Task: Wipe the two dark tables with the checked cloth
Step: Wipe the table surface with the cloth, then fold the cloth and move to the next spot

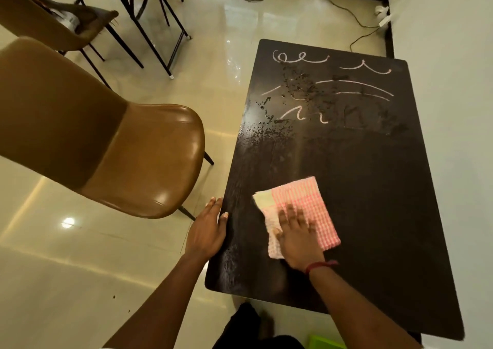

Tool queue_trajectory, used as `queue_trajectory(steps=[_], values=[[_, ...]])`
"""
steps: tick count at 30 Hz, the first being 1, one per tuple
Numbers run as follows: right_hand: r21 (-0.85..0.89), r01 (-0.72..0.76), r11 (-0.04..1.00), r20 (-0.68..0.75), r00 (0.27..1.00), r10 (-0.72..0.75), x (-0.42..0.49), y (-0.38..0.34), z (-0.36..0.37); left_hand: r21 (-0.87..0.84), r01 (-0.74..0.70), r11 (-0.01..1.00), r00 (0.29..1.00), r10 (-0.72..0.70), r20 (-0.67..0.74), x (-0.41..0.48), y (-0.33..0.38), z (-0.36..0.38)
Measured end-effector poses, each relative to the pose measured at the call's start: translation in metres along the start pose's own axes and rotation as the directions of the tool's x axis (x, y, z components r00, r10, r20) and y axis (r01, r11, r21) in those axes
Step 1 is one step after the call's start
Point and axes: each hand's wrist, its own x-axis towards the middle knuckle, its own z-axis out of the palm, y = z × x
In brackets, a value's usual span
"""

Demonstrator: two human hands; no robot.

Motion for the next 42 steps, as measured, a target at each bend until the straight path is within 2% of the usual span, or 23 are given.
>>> queue_trajectory(steps=[2, 5, 10, 11, 13, 15, 17, 18, 20, 21, 23, 25, 27, 30, 32, 35, 38, 42], values=[[0.060, -0.145, 0.988, 0.004, 0.989, 0.145, -0.005, 0.014, 0.000, -0.013, -0.004, 1.000, 1.000, 0.004, -0.004, -0.004, 0.003, 0.001], [0.110, -0.232, 0.966, 0.009, 0.972, 0.233, -0.023, 0.013, 0.009, -0.015, 0.001, 1.000, 1.000, -0.001, -0.015, -0.015, 0.007, 0.005], [0.102, -0.145, 0.984, -0.001, 0.989, 0.146, -0.058, -0.005, 0.025, 0.043, -0.022, 0.999, 1.000, 0.021, 0.015, -0.038, 0.026, 0.017], [0.138, -0.138, 0.981, 0.000, 0.990, 0.139, -0.063, -0.004, 0.028, 0.058, -0.036, 0.998, 0.999, 0.035, 0.026, -0.043, 0.030, 0.019], [0.327, -0.153, 0.932, -0.009, 0.986, 0.165, -0.069, -0.002, 0.029, 0.090, -0.060, 0.994, 0.997, 0.057, 0.046, -0.052, 0.038, 0.022], [0.615, -0.184, 0.767, 0.000, 0.972, 0.233, -0.077, -0.002, 0.020, 0.089, -0.074, 0.993, 0.995, 0.067, 0.072, -0.063, 0.047, 0.025], [0.885, -0.183, 0.428, 0.059, 0.956, 0.287, -0.089, -0.007, 0.006, 0.056, -0.086, 0.995, 0.991, 0.080, 0.106, -0.078, 0.059, 0.027], [0.956, -0.172, 0.237, 0.103, 0.955, 0.279, -0.091, -0.009, 0.000, 0.008, -0.078, 0.997, 0.989, 0.076, 0.129, -0.081, 0.064, 0.031], [0.988, -0.124, -0.094, 0.143, 0.962, 0.234, -0.105, -0.012, -0.009, -0.123, -0.052, 0.991, 0.985, 0.071, 0.154, -0.093, 0.076, 0.035], [0.970, -0.096, -0.225, 0.143, 0.969, 0.202, -0.113, -0.013, -0.011, -0.213, -0.011, 0.977, 0.985, 0.047, 0.164, -0.100, 0.083, 0.035], [0.909, -0.067, -0.412, 0.141, 0.978, 0.152, -0.124, -0.016, -0.012, -0.370, 0.091, 0.925, 0.975, -0.008, 0.222, -0.112, 0.094, 0.030], [0.863, -0.069, -0.501, 0.144, 0.983, 0.112, -0.138, -0.023, -0.015, -0.417, 0.073, 0.906, 0.955, 0.058, 0.292, -0.123, 0.102, 0.021], [0.796, -0.064, -0.602, 0.145, 0.986, 0.087, -0.148, -0.031, -0.019, -0.422, -0.037, 0.906, 0.922, 0.194, 0.334, -0.135, 0.106, 0.013], [0.687, -0.009, -0.727, 0.114, 0.989, 0.096, -0.157, -0.051, -0.022, -0.310, -0.145, 0.940, 0.920, 0.243, 0.308, -0.145, 0.097, 0.001], [0.640, 0.026, -0.768, 0.094, 0.989, 0.112, -0.158, -0.066, -0.022, -0.196, -0.190, 0.962, 0.940, 0.236, 0.245, -0.148, 0.086, -0.008], [0.552, 0.031, -0.833, 0.057, 0.996, 0.074, -0.160, -0.090, -0.025, -0.128, -0.268, 0.955, 0.952, 0.283, 0.118, -0.155, 0.068, -0.026], [0.486, 0.022, -0.874, 0.015, 0.999, 0.034, -0.169, -0.111, -0.035, -0.185, -0.281, 0.942, 0.959, 0.285, -0.008, -0.158, 0.048, -0.044], [0.454, 0.015, -0.891, -0.009, 1.000, 0.012, -0.172, -0.137, -0.043, -0.275, -0.246, 0.930, 0.967, 0.217, -0.130, -0.157, 0.026, -0.067]])
